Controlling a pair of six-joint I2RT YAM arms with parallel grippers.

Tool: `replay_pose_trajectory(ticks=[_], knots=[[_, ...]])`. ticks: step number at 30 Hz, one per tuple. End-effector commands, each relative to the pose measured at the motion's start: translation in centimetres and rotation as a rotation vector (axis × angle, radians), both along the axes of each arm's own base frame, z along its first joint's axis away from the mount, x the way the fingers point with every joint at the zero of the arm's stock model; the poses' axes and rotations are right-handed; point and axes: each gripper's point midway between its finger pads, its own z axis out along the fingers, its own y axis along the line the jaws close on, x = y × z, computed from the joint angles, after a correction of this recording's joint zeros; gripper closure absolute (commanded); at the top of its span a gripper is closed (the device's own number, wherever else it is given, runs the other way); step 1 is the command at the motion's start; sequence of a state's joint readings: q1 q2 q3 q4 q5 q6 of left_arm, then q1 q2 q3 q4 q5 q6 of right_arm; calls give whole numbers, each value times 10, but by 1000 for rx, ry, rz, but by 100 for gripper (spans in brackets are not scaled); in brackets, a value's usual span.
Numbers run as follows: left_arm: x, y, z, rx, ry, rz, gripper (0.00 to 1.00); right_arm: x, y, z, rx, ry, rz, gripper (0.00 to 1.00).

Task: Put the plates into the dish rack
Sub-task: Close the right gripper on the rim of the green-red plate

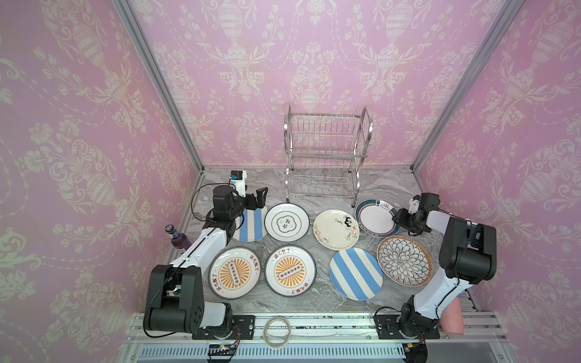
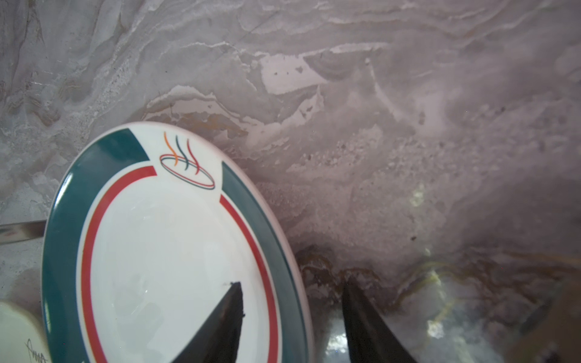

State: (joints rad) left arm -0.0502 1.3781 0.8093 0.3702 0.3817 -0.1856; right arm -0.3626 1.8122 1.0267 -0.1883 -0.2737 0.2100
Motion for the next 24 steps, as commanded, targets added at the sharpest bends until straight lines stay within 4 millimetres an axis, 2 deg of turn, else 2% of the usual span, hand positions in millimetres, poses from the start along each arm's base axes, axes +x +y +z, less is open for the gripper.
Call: replay_pose_trajectory(ticks=[1,5,12,21,24], knots=[[0,-8,13,-12,-13,-37,1,-4,1,-8,24,45,8,48],[0,-9,14,-13,-14,-41,1,-4,4,-9,42,55,17,49],[0,-10,14,-9,-9,-45,1,-8,9,-13,67,70,25,56],[0,-9,12,2,-4,-39,1,-8,14,-8,65,53,28,72],[-1,-8,12,4,-1,-38,1,-8,13,-4,52,49,25,82]])
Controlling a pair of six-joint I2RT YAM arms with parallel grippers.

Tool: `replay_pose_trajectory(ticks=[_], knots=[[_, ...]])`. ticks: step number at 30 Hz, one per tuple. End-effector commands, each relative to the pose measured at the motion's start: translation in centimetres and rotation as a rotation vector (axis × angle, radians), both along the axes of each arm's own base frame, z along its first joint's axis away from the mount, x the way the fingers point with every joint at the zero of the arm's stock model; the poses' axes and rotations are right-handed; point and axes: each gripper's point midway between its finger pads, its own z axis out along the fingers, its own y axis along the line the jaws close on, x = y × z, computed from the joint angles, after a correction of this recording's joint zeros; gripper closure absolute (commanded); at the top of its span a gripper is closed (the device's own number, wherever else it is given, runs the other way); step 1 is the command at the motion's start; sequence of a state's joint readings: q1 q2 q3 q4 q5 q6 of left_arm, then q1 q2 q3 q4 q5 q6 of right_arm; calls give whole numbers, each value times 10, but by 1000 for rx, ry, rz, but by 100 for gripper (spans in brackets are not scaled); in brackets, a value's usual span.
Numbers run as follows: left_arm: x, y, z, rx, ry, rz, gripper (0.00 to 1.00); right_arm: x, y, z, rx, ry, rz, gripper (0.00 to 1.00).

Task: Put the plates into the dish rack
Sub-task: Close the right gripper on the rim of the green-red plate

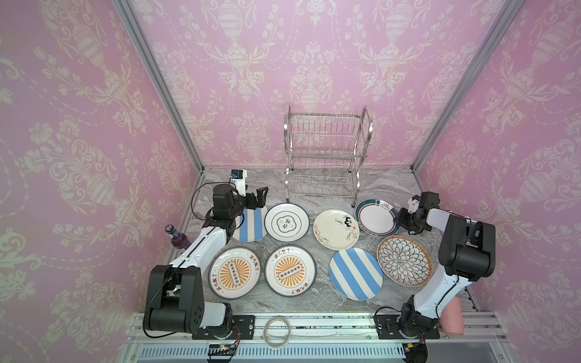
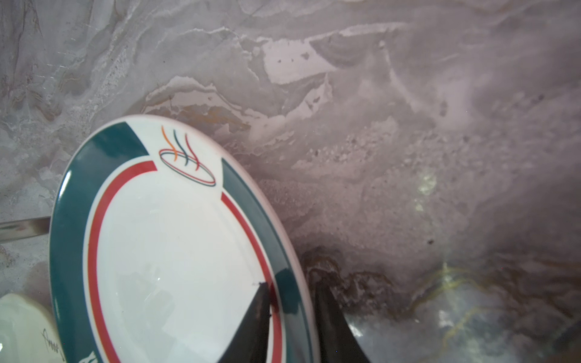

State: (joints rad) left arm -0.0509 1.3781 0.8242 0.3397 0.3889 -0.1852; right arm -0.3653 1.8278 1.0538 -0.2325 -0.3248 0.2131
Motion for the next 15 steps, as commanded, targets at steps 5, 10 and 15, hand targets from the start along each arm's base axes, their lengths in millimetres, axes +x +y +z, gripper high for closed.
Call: replay_pose_trajectory(ticks=[5,10,15], knots=[[-1,-6,11,16,-17,-28,1,-8,-1,12,-52,15,-1,89],[-1,-6,14,12,-23,-25,1,-7,-8,27,-96,0,-5,100],[0,-6,14,10,-24,-24,1,-9,-10,37,-118,-14,-8,100]])
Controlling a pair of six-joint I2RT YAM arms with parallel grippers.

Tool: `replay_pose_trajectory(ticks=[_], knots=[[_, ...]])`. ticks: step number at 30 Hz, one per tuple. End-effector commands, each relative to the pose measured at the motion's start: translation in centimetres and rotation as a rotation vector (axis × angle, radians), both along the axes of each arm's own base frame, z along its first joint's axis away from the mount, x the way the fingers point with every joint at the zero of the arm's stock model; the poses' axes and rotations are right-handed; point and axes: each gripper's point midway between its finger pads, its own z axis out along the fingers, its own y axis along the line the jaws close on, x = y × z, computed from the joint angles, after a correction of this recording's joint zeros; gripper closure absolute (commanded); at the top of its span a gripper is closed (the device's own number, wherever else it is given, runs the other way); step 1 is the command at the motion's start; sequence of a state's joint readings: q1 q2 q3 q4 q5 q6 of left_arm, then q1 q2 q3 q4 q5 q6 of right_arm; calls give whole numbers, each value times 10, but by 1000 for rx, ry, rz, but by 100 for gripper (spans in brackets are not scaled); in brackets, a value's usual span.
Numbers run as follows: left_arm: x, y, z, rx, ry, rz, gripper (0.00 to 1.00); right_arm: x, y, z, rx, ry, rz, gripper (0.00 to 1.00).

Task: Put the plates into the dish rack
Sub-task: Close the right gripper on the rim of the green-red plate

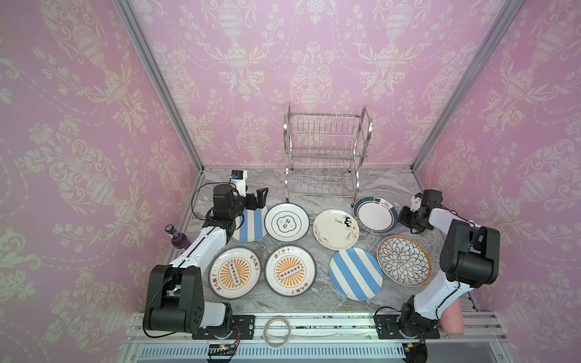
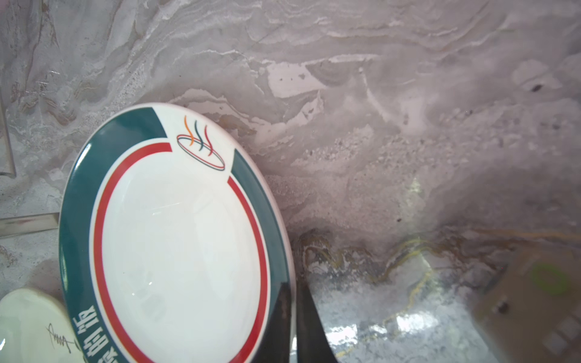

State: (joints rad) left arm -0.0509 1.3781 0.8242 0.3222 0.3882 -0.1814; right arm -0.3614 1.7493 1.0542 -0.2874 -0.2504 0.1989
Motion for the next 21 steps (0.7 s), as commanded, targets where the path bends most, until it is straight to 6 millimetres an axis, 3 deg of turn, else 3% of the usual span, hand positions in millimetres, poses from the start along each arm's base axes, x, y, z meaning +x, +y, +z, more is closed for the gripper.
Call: replay_pose_trajectory(ticks=[1,3,5,10,21], knots=[[0,-6,18,5,-40,-25,1,-3,0,15,-38,-13,11,100],[0,-6,20,5,-43,-24,1,-5,1,10,-22,-1,4,81],[0,-6,19,5,-42,-25,1,-7,5,4,8,2,-7,76],[0,-6,19,1,-40,-29,1,-3,17,-2,100,-51,-31,72],[1,-6,17,12,-33,-25,1,16,22,-14,171,-47,-3,68]])
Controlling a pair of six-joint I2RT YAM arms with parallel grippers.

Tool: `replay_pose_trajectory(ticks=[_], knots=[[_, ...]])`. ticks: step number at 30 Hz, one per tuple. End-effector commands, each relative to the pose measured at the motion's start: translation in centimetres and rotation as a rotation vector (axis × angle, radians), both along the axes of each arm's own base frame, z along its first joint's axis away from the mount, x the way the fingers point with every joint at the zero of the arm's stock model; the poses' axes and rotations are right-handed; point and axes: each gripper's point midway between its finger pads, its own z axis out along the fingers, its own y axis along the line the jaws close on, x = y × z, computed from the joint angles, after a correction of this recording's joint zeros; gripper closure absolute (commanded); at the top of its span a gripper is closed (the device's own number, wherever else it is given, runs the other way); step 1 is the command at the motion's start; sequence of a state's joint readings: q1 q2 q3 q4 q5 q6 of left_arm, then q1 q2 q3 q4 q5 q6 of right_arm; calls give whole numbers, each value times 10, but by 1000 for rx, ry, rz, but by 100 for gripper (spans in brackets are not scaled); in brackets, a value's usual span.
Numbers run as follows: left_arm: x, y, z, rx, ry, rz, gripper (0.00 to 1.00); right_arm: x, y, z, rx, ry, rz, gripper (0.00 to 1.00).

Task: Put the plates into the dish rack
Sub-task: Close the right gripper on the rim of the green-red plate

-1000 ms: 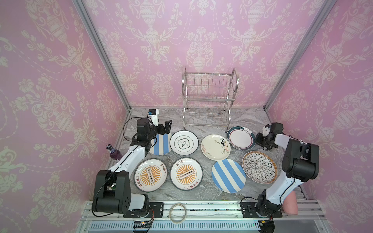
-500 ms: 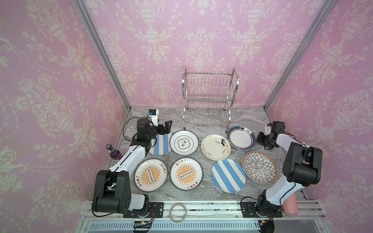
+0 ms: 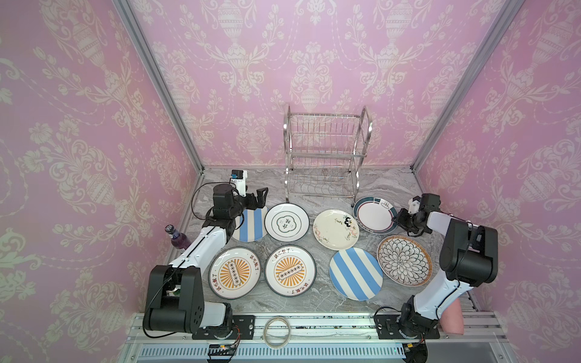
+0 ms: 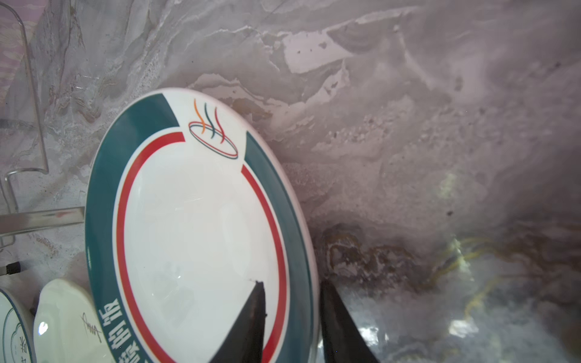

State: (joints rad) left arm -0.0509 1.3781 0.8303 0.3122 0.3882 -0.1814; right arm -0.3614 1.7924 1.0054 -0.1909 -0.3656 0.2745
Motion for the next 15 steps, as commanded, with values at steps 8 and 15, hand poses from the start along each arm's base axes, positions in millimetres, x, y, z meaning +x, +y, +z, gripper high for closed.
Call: replay_pose_trajectory(ticks=[8,15], knots=[[1,-5,16,26,-33,-23,1,11,7,-9,64,17,20,68],[1,-3,13,37,-30,-16,1,4,16,-17,98,31,42,71]])
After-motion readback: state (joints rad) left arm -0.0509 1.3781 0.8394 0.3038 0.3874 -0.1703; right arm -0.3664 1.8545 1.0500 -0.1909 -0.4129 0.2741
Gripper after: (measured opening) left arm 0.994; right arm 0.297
